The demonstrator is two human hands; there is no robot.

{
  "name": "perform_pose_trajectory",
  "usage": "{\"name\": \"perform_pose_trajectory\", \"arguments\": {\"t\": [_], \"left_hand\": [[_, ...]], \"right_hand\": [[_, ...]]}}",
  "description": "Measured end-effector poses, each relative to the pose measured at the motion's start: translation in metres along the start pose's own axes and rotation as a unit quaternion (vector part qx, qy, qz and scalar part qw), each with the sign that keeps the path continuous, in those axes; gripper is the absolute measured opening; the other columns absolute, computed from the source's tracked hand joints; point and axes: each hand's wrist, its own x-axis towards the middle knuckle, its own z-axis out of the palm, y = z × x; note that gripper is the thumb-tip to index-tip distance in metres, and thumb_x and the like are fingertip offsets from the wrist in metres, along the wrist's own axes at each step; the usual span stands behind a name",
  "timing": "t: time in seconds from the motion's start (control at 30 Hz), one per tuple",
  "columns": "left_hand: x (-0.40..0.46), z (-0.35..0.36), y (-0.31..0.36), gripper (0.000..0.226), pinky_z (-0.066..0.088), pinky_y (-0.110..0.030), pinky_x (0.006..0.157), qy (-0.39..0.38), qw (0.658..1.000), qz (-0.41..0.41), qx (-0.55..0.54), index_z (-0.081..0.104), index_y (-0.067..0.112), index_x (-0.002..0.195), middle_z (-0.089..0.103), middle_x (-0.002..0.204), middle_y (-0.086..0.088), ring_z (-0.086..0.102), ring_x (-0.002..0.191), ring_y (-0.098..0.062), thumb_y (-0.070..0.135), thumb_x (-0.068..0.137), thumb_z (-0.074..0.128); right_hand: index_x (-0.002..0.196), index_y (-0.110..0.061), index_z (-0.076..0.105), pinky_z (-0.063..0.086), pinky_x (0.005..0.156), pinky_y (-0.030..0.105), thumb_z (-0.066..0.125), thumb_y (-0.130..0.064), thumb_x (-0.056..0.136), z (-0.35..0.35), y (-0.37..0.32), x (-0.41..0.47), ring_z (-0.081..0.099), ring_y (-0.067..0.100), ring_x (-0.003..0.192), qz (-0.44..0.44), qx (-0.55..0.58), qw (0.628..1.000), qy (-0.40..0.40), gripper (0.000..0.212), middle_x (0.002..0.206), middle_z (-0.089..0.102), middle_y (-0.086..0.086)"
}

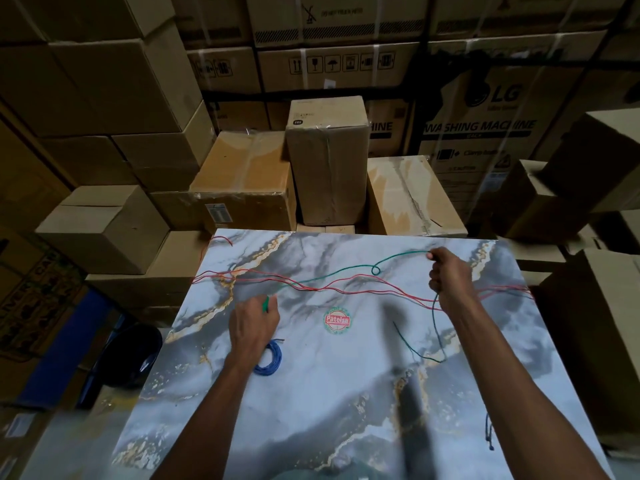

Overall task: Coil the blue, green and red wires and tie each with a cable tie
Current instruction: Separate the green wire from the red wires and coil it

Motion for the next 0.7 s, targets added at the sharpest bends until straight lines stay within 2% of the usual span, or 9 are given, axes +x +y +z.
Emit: {"name": "perform_pose_trajectory", "arguments": {"t": [0.07, 0.17, 0.27, 0.33, 0.4, 0.47, 0.53, 0.6, 0.7], "left_hand": [[0.005, -0.009, 0.006, 0.046, 0.041, -0.037, 0.054, -0.001, 0.997, 0.024, -0.079, 0.05, 0.012, 0.062, 0.06, 0.06, -0.014, 0.059, 0.062, -0.035, 0.039, 0.098, 0.056], [0.007, -0.023, 0.03, 0.045, 0.042, -0.042, 0.05, -0.03, 0.979, 0.092, -0.182, 0.057, 0.015, 0.06, 0.053, 0.052, -0.004, 0.051, 0.052, -0.024, 0.038, 0.098, 0.06], [0.002, -0.039, 0.066, 0.043, 0.031, -0.025, 0.046, -0.095, 0.952, 0.137, -0.257, 0.062, 0.017, 0.059, 0.043, 0.044, 0.008, 0.037, 0.043, -0.008, 0.035, 0.098, 0.06], [-0.002, -0.046, 0.086, 0.044, 0.03, -0.026, 0.047, -0.127, 0.934, 0.176, -0.284, 0.064, 0.018, 0.061, 0.043, 0.046, 0.002, 0.036, 0.045, -0.006, 0.039, 0.098, 0.058], [-0.003, -0.051, 0.099, 0.043, 0.032, -0.029, 0.049, -0.132, 0.923, 0.196, -0.303, 0.065, 0.019, 0.061, 0.046, 0.049, -0.006, 0.038, 0.047, -0.009, 0.039, 0.098, 0.057], [-0.001, -0.054, 0.108, 0.043, 0.032, -0.023, 0.05, -0.123, 0.924, 0.186, -0.31, 0.064, 0.017, 0.06, 0.044, 0.048, 0.002, 0.038, 0.047, -0.007, 0.035, 0.099, 0.058], [0.002, -0.056, 0.11, 0.044, 0.031, -0.02, 0.049, -0.105, 0.932, 0.17, -0.302, 0.064, 0.015, 0.059, 0.043, 0.045, 0.008, 0.037, 0.045, -0.006, 0.032, 0.099, 0.06], [0.004, -0.056, 0.107, 0.044, 0.032, -0.02, 0.047, -0.079, 0.941, 0.151, -0.293, 0.063, 0.017, 0.057, 0.046, 0.045, 0.009, 0.038, 0.044, -0.005, 0.032, 0.098, 0.061], [0.011, -0.058, 0.1, 0.043, 0.036, -0.024, 0.047, -0.027, 0.948, 0.108, -0.297, 0.062, 0.022, 0.055, 0.055, 0.049, 0.0, 0.044, 0.047, -0.006, 0.033, 0.097, 0.062]], "right_hand": [[0.072, -0.009, 0.069, 0.017, 0.04, 0.02, 0.065, -0.013, 0.087, -0.003, 0.014, 0.0, 0.023, 0.012, 0.042, -0.026, -0.082, 0.996, 0.022, 0.016, 0.05, 0.038, -0.004], [0.09, -0.009, 0.079, 0.028, 0.046, 0.021, 0.061, -0.018, 0.098, 0.006, 0.032, -0.007, 0.039, 0.013, 0.048, -0.056, -0.203, 0.974, -0.085, 0.022, 0.065, 0.055, 0.005], [0.1, -0.009, 0.079, 0.046, 0.055, 0.022, 0.058, -0.016, 0.101, 0.021, 0.041, -0.01, 0.06, 0.014, 0.06, -0.088, -0.314, 0.929, -0.175, 0.023, 0.08, 0.07, 0.01], [0.105, -0.012, 0.078, 0.055, 0.08, 0.032, 0.06, -0.02, 0.102, 0.032, 0.044, -0.013, 0.07, 0.018, 0.083, -0.121, -0.424, 0.865, -0.239, 0.021, 0.096, 0.076, 0.008], [0.111, -0.017, 0.077, 0.049, 0.102, 0.035, 0.054, -0.028, 0.105, 0.041, 0.043, -0.022, 0.068, 0.017, 0.109, -0.162, -0.479, 0.81, -0.297, 0.026, 0.114, 0.076, 0.003], [0.115, -0.016, 0.075, 0.047, 0.107, 0.039, 0.041, -0.035, 0.109, 0.048, 0.035, -0.037, 0.069, 0.017, 0.114, -0.139, -0.377, 0.854, -0.331, 0.039, 0.117, 0.076, 0.004], [0.117, -0.013, 0.073, 0.048, 0.1, 0.04, 0.031, -0.048, 0.11, 0.054, 0.019, -0.049, 0.07, 0.023, 0.11, -0.02, -0.208, 0.913, -0.351, 0.055, 0.117, 0.075, 0.013], [0.116, -0.01, 0.073, 0.05, 0.097, 0.041, 0.024, -0.064, 0.105, 0.054, 0.001, -0.053, 0.068, 0.03, 0.11, 0.065, -0.104, 0.918, -0.377, 0.073, 0.117, 0.073, 0.02], [0.123, -0.002, 0.07, 0.053, 0.098, 0.048, 0.024, -0.078, 0.095, 0.046, -0.018, -0.051, 0.068, 0.04, 0.109, 0.146, -0.039, 0.879, -0.452, 0.093, 0.113, 0.071, 0.027]]}}
